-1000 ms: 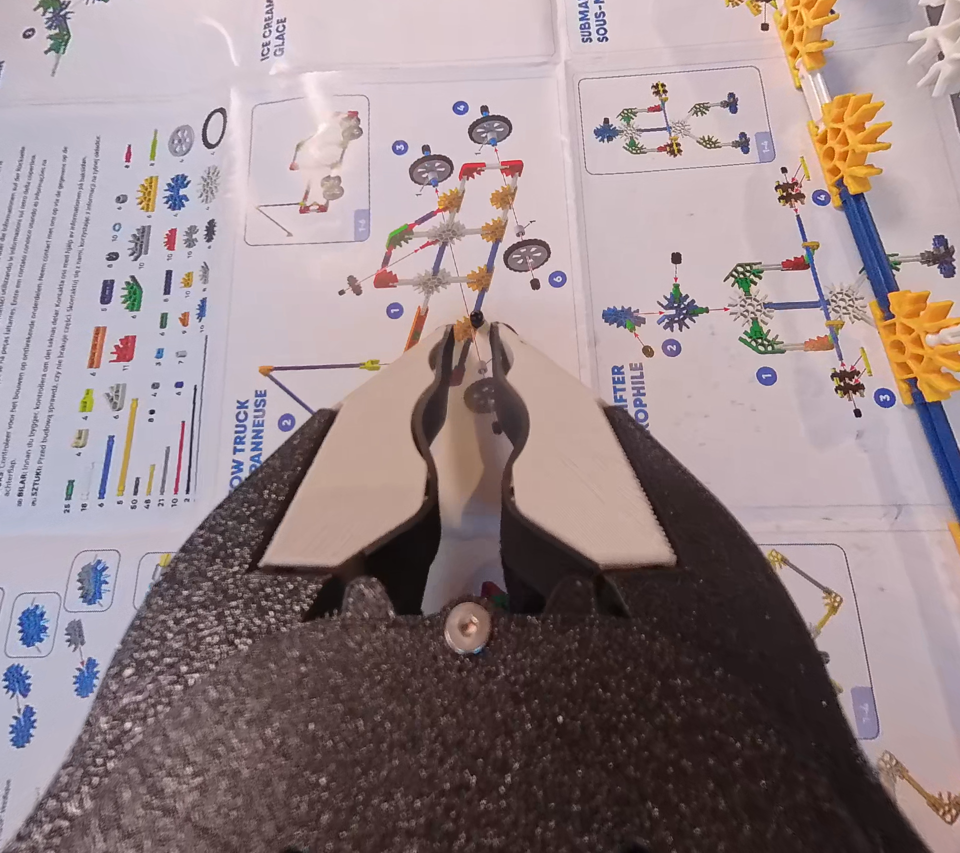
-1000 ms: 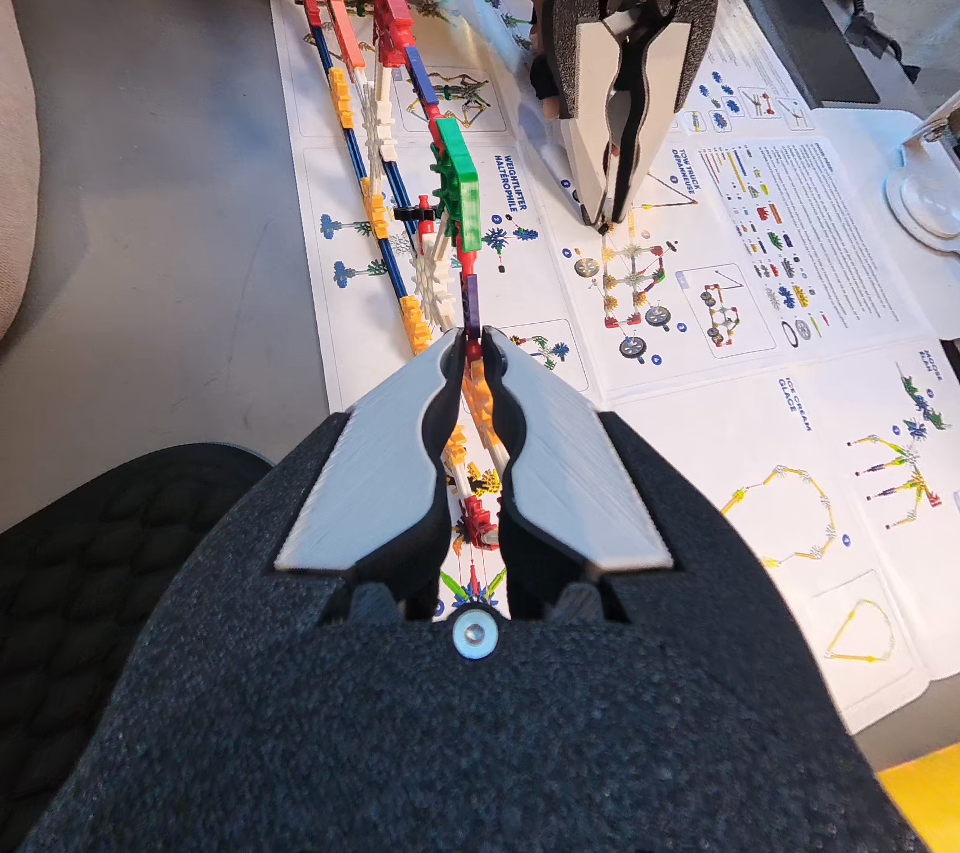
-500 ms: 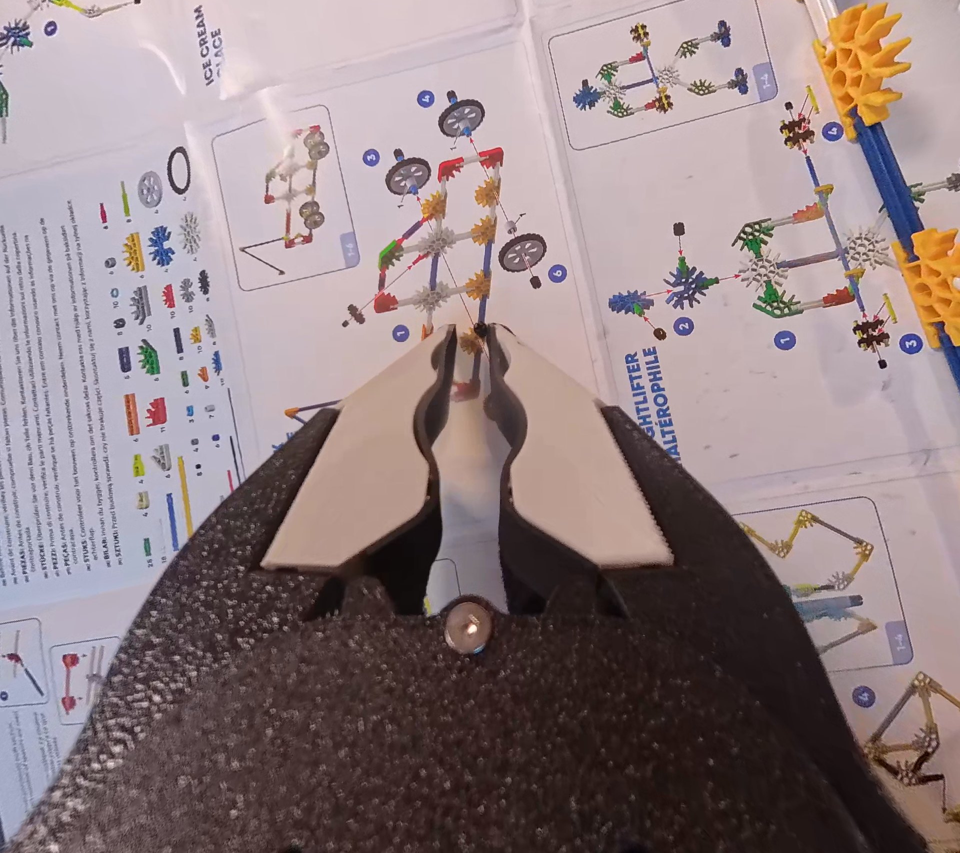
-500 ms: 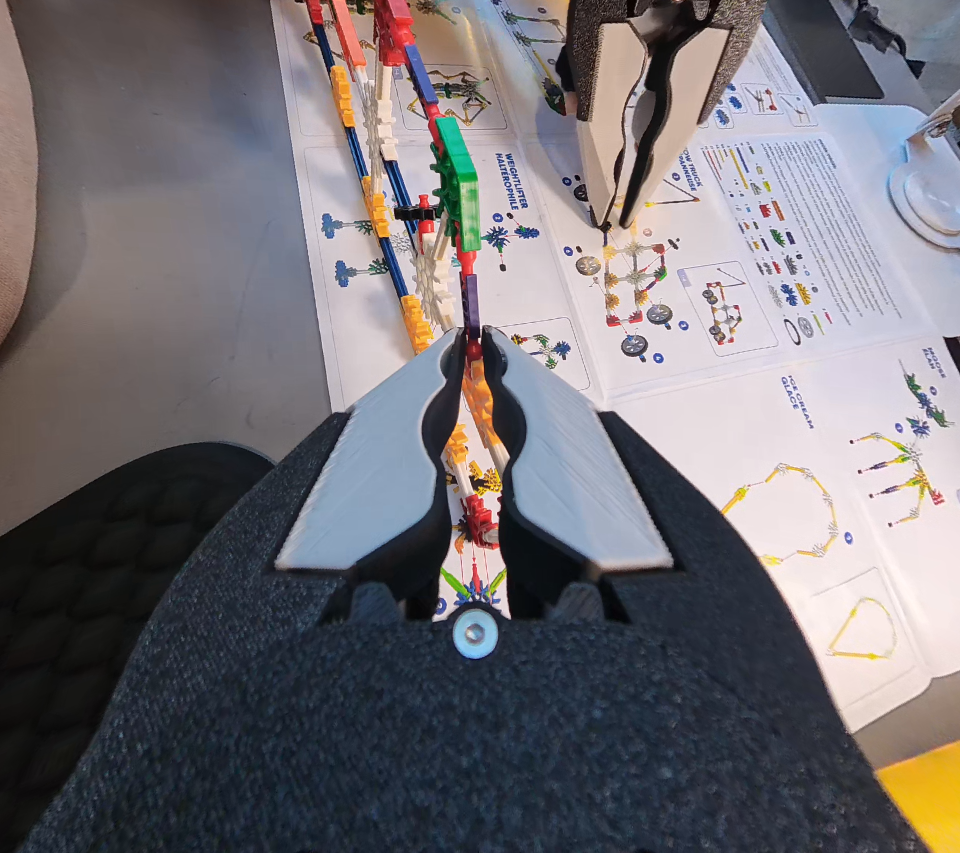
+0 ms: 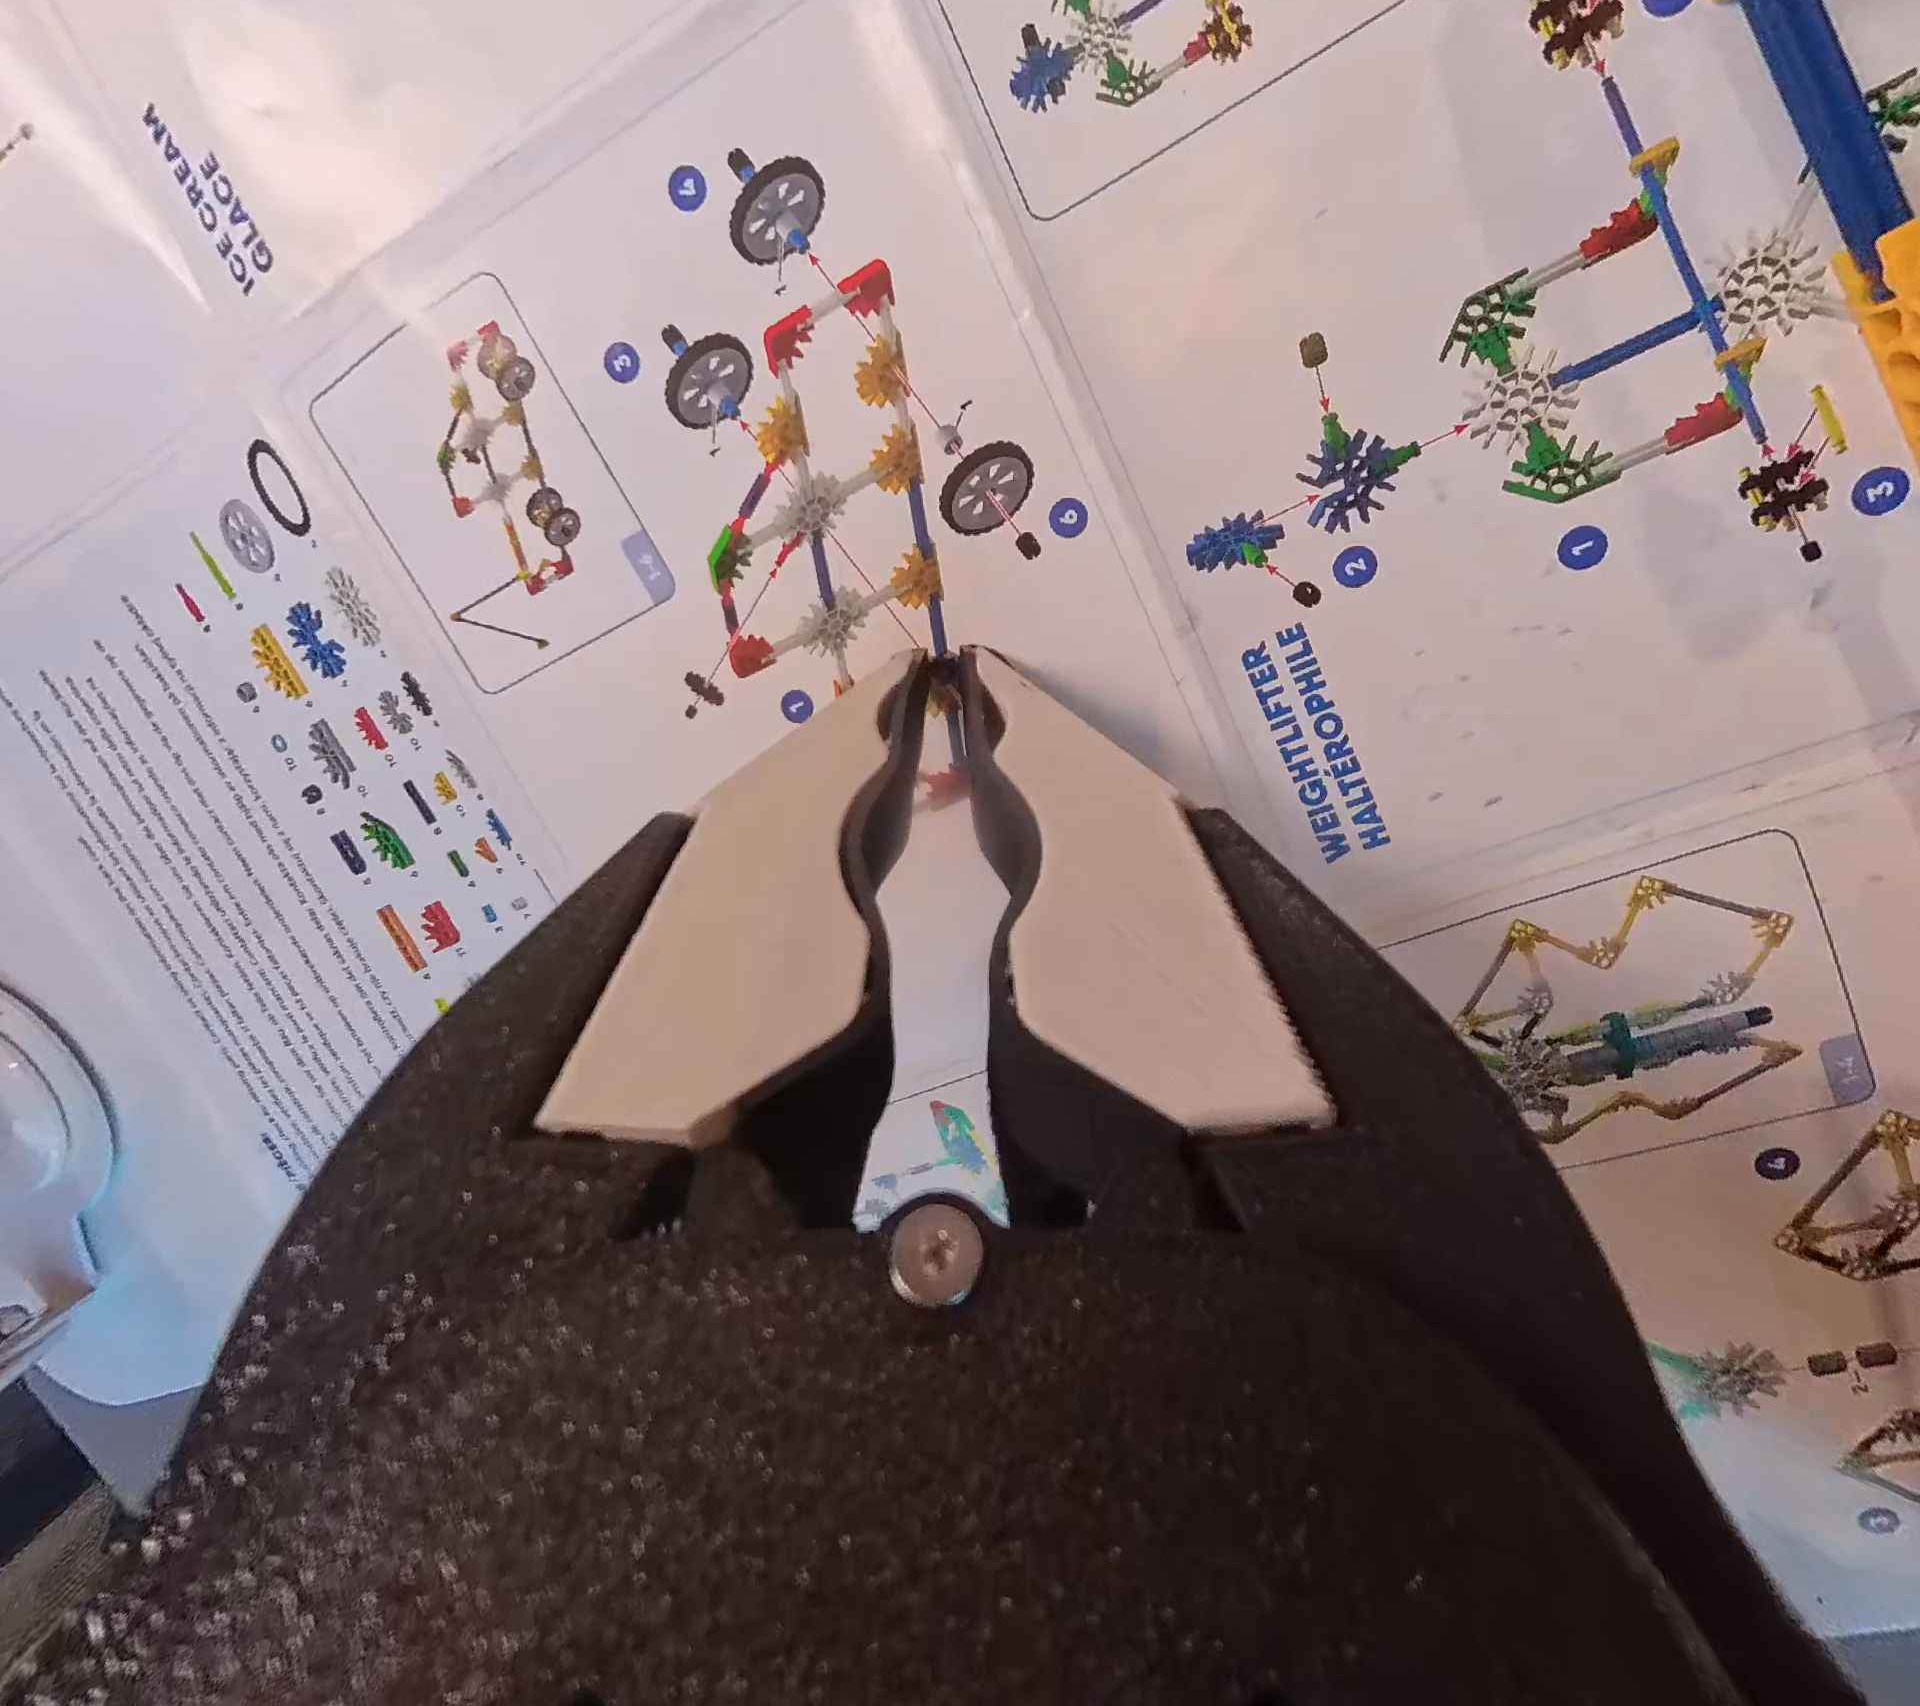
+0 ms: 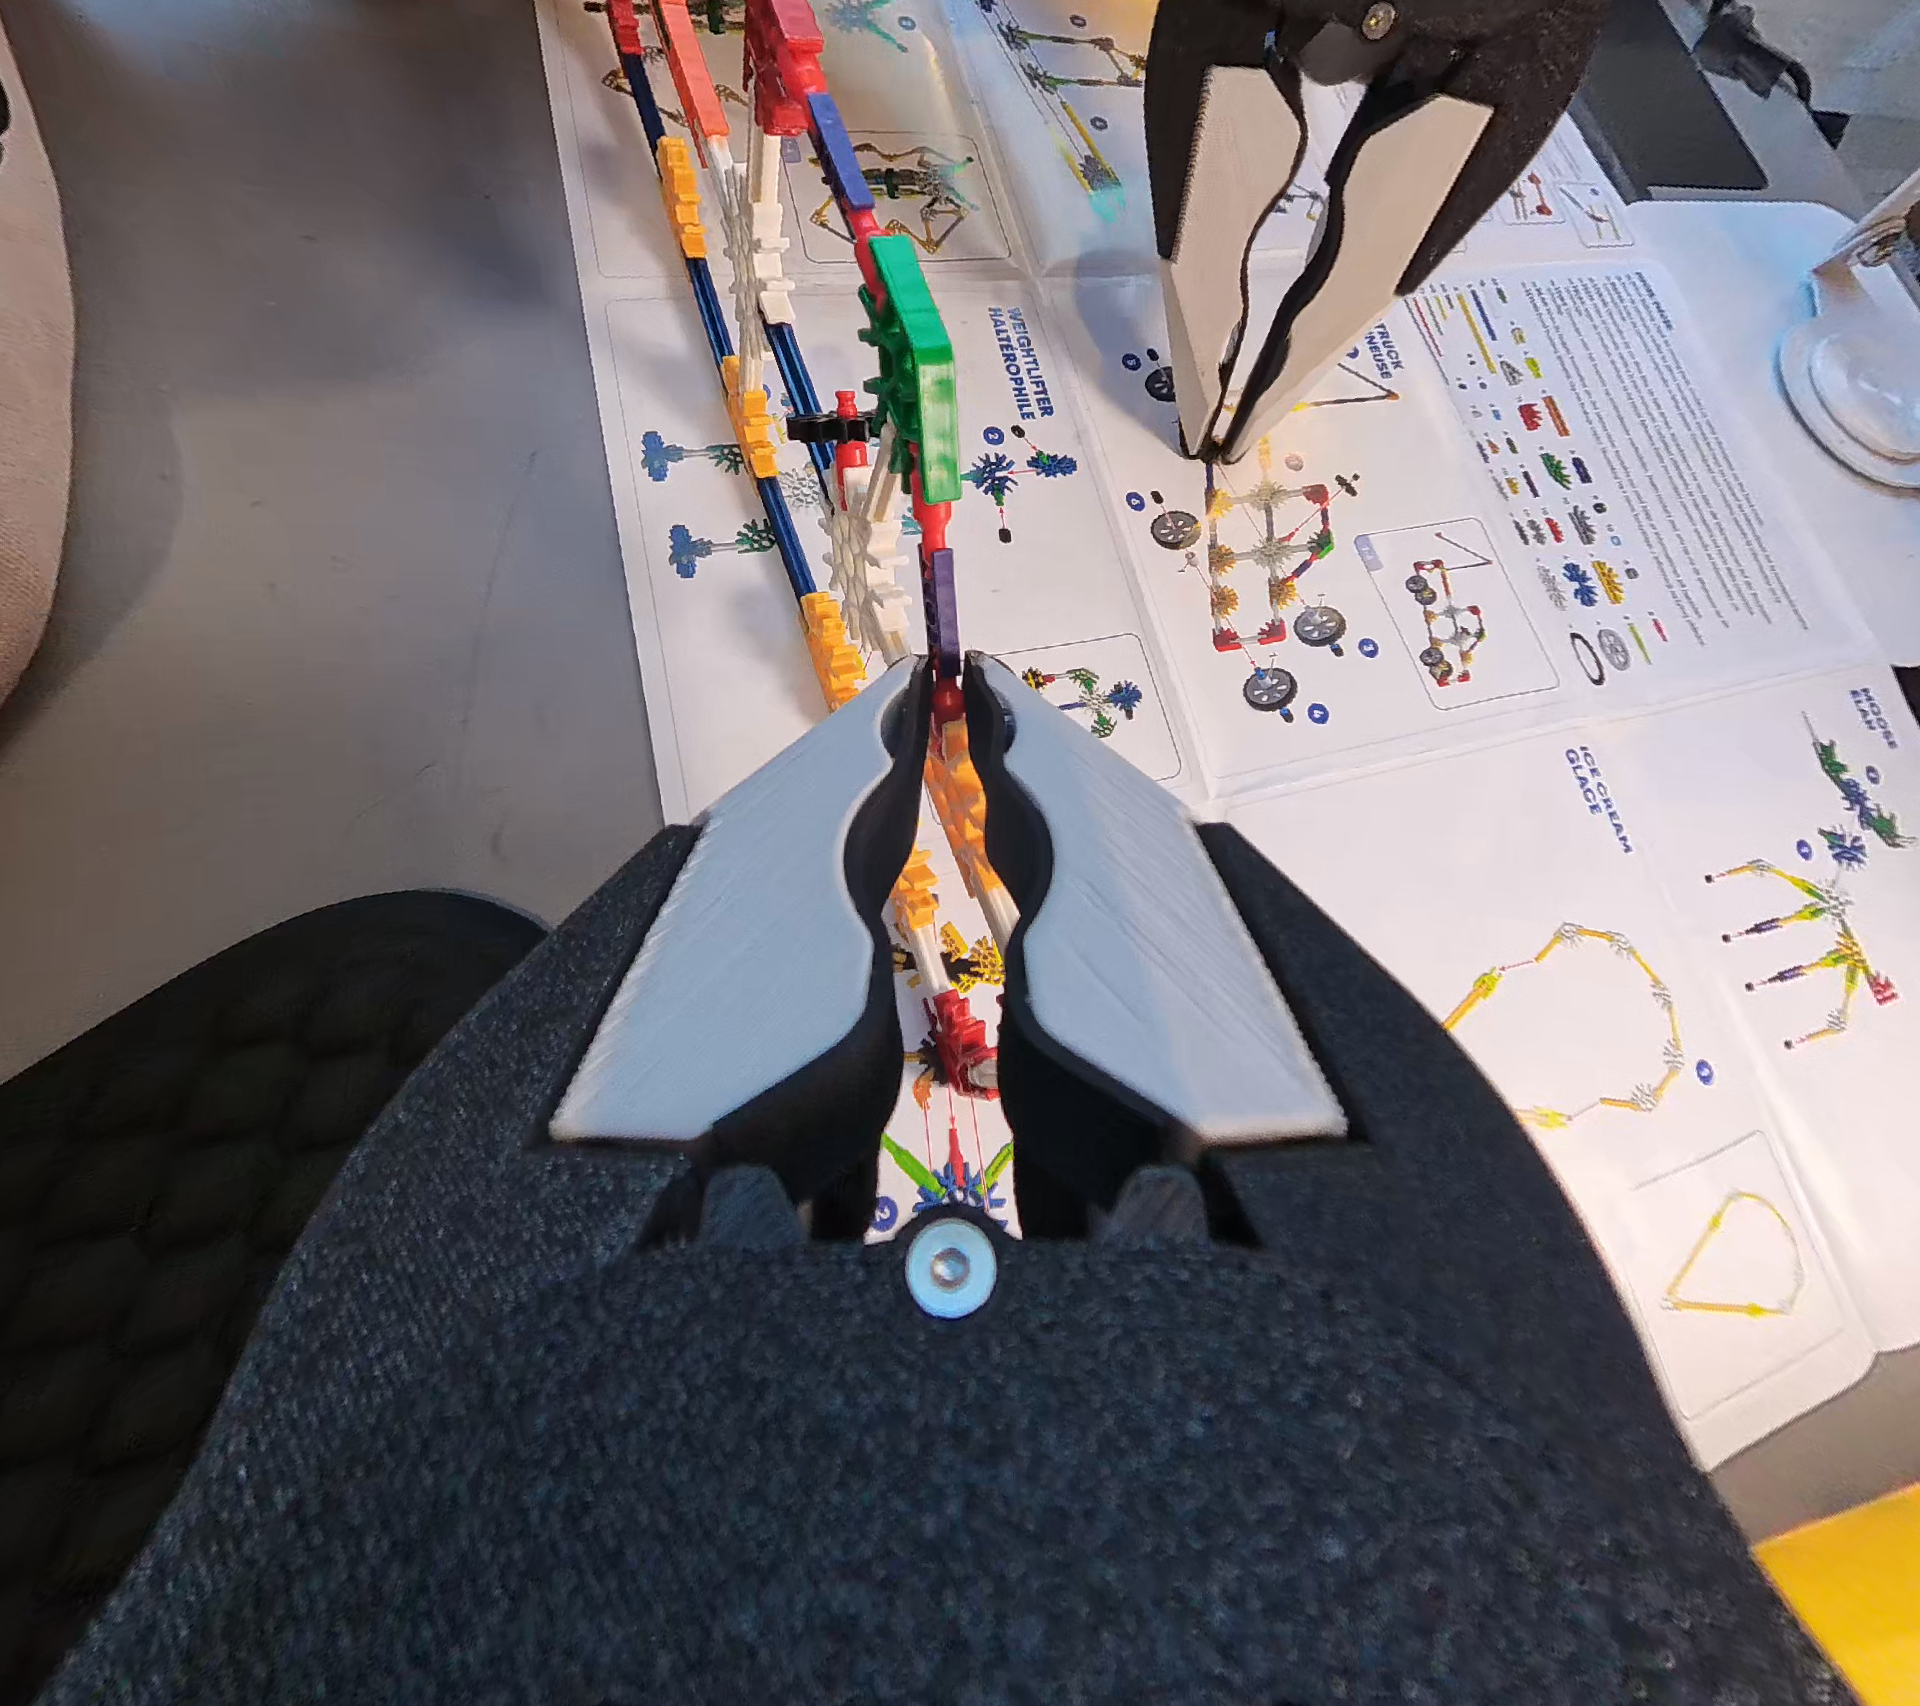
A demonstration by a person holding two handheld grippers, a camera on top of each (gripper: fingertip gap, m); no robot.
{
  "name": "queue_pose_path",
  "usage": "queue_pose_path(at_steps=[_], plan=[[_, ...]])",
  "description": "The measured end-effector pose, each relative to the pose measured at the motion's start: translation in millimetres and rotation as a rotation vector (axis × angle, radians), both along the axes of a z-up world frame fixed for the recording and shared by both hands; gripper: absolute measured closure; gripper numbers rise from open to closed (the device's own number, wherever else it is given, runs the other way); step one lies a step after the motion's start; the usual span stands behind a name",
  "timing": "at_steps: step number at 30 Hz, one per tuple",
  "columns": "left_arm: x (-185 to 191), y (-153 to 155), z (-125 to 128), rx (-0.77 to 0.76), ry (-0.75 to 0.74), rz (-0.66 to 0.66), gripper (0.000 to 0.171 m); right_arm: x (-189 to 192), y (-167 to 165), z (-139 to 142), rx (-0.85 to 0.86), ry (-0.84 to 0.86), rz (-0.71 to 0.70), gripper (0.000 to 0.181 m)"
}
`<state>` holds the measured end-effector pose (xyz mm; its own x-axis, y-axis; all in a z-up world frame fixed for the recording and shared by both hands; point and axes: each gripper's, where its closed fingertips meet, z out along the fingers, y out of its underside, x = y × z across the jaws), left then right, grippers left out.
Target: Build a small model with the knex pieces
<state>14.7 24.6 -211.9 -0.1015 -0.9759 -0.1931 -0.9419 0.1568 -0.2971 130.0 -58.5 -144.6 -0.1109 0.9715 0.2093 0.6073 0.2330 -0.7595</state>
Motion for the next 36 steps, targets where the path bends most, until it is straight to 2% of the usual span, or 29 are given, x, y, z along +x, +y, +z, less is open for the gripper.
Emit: queue_pose_path(at_steps=[2, 4, 7, 9, 13, 18, 23, 29, 36], plan=[[0, 0, 0, -0.006, 0.004, -0.001, 0.168, 0, 0, 0, -0.001, 0.003, 0.0, 0.176], [2, 2, 4, -0.006, -0.063, 0.035, 0.169, 0, 0, 0, 0.0, 0.005, -0.003, 0.176], [25, -22, 38, -0.142, -0.431, 0.088, 0.169, -1, 1, 0, -0.006, 0.01, -0.014, 0.176], [35, -48, 63, -0.19, -0.647, 0.051, 0.169, -1, 1, 0, -0.017, 0.022, -0.013, 0.176], [45, -88, 80, -0.206, -0.867, 0.004, 0.169, -2, 3, 0, -0.048, 0.048, -0.01, 0.176], [57, -106, 88, -0.163, -0.976, -0.033, 0.169, -4, 4, 0, -0.041, 0.046, -0.022, 0.176], [69, -112, 92, -0.123, -1.016, -0.081, 0.169, -4, 0, 0, -0.043, 0.051, -0.029, 0.176], [74, -118, 88, -0.114, -1.021, -0.126, 0.169, -3, -3, 1, -0.041, 0.063, -0.036, 0.176], [78, -122, 83, -0.029, -0.98, -0.179, 0.169, -4, -5, 1, -0.051, 0.079, -0.034, 0.176]])
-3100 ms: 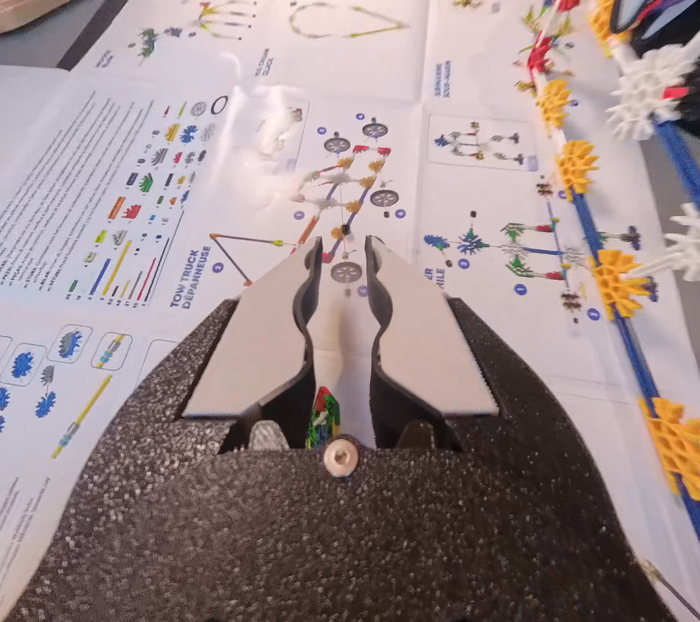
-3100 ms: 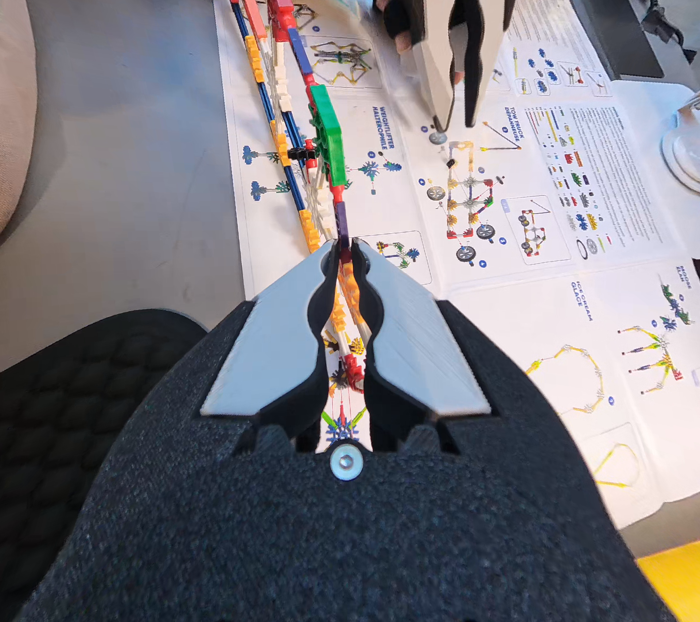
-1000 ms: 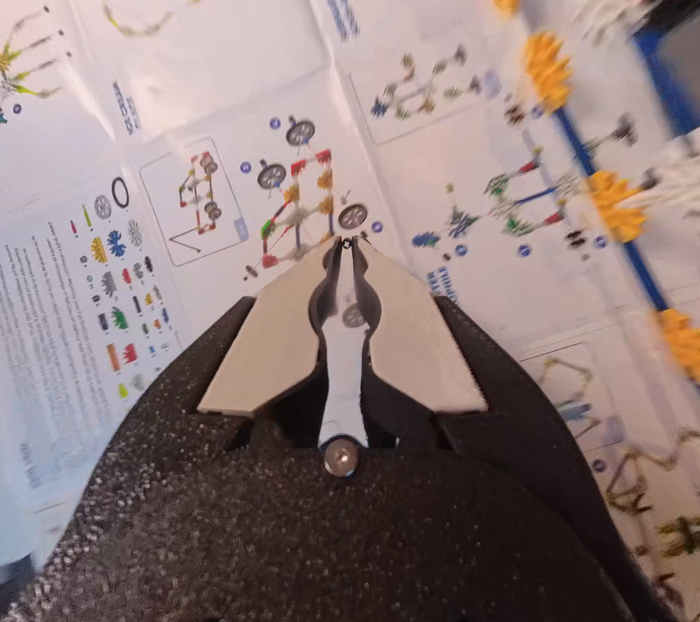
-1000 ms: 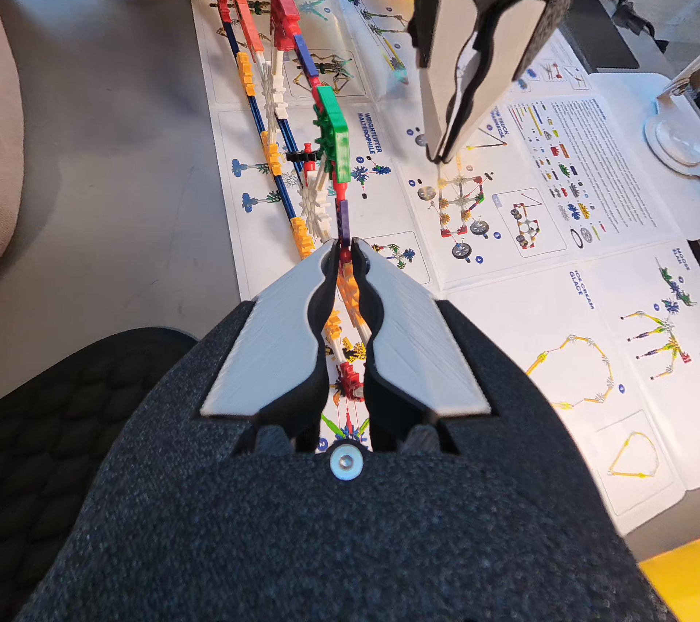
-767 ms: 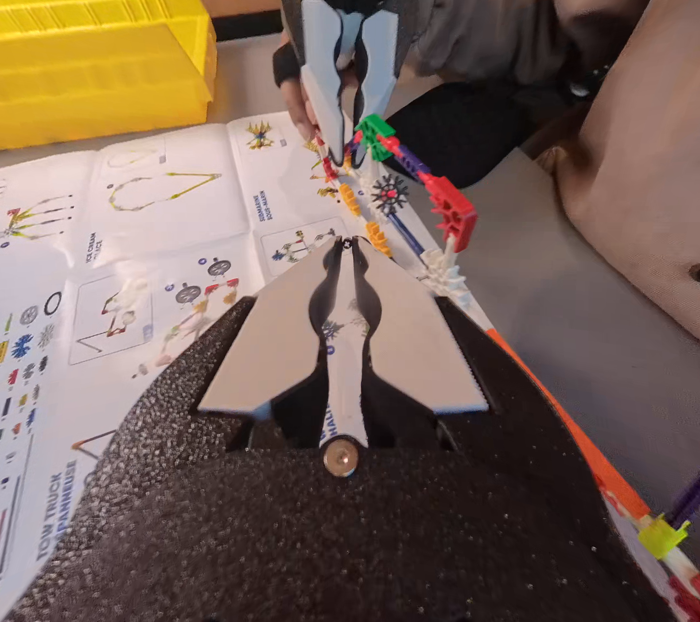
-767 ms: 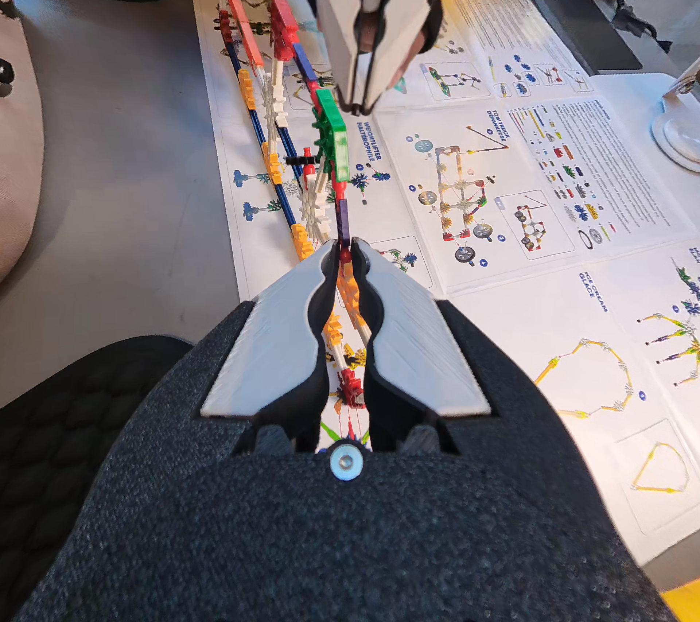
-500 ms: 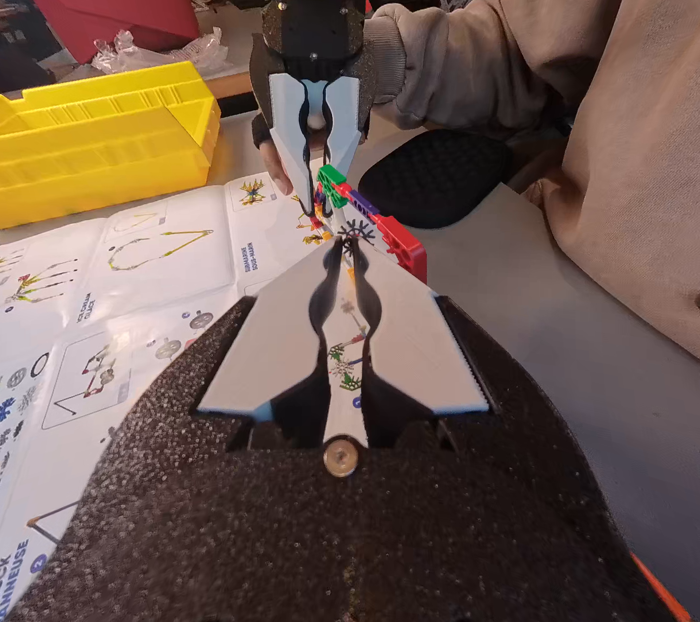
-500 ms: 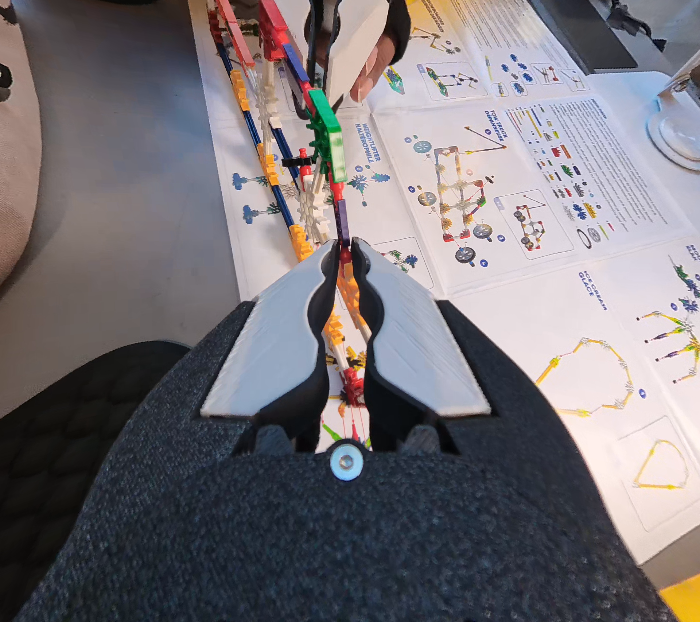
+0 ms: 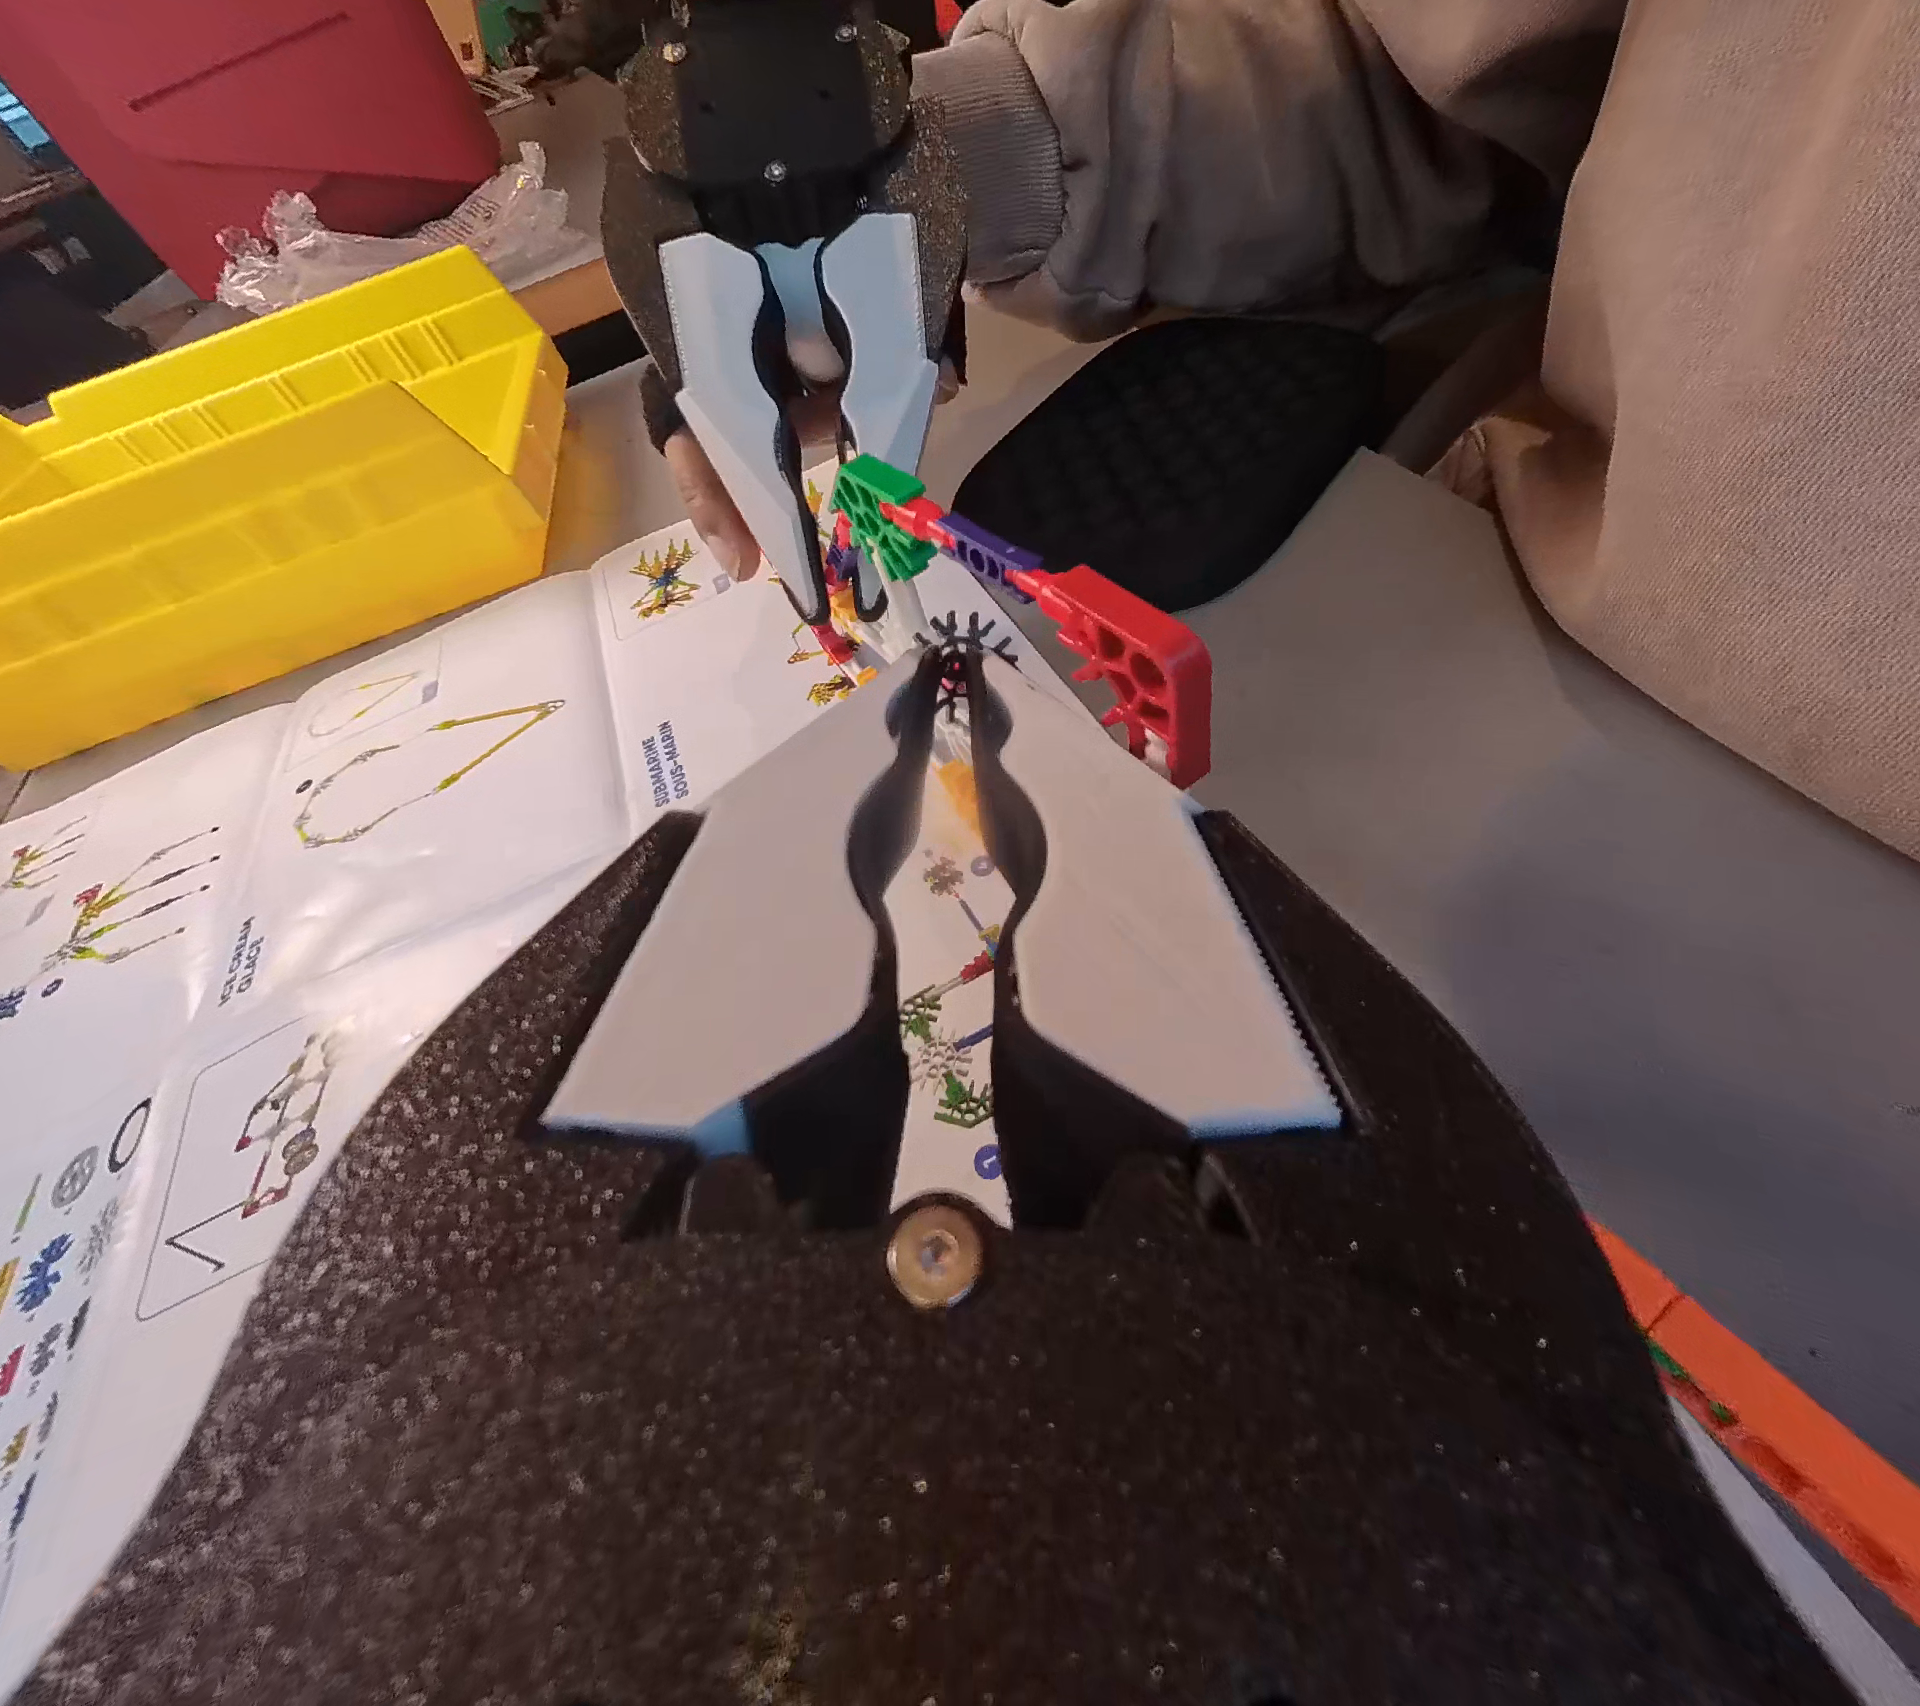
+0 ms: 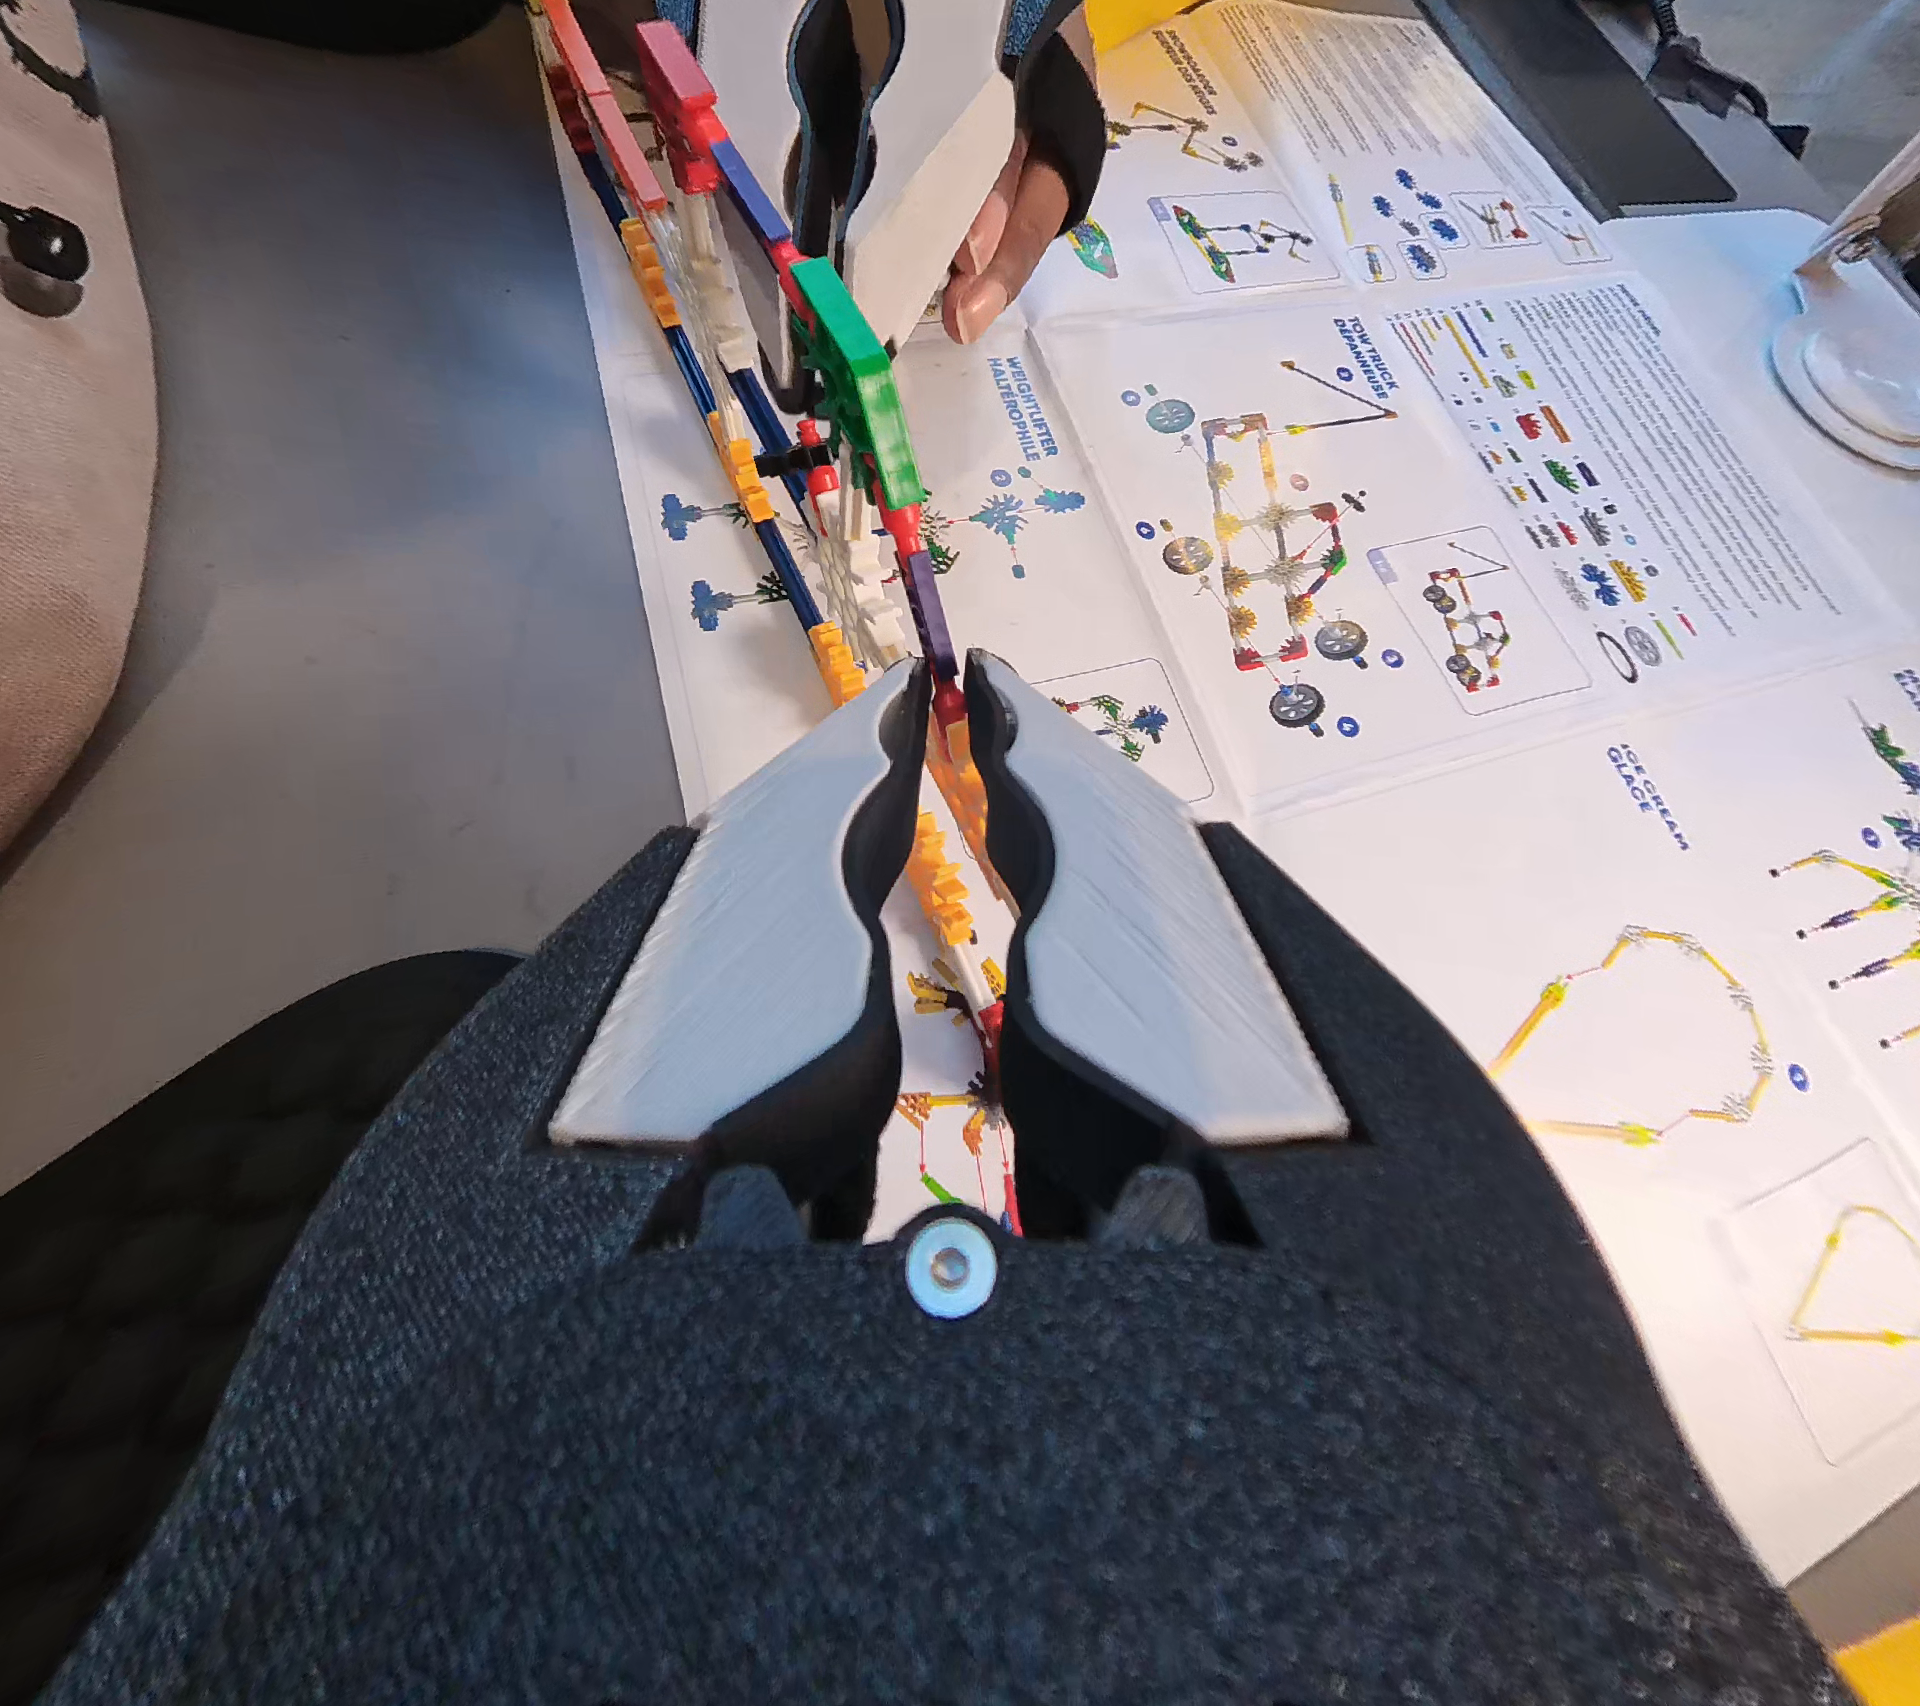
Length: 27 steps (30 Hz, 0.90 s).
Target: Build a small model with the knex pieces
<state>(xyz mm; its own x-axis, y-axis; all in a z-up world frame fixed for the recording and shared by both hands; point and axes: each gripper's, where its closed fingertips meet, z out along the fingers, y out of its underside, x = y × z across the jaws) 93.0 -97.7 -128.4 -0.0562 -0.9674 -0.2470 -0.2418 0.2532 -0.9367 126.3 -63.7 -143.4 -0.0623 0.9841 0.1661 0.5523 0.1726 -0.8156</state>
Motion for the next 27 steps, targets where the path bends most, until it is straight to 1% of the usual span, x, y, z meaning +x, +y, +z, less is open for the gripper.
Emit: queue_pose_path(at_steps=[7, 13, 20, 27], plan=[[0.3, -2.0, -2.7, 0.149, 0.062, 0.007, 0.169, -0.2, 0.1, -0.2, -0.005, 0.003, -0.009, 0.176], [4.6, -8.4, -1.5, 0.154, 0.044, -0.004, 0.169, -2.4, -1.3, -0.3, 0.001, 0.008, -0.022, 0.175], [4.3, -7.5, -3.1, 0.278, 0.126, 0.018, 0.169, -2.9, -0.5, -0.4, 0.014, -0.006, -0.031, 0.175], [4.3, -6.7, -4.9, 0.355, 0.128, 0.033, 0.169, -3.4, -0.3, -1.0, 0.011, 0.002, -0.043, 0.175]])
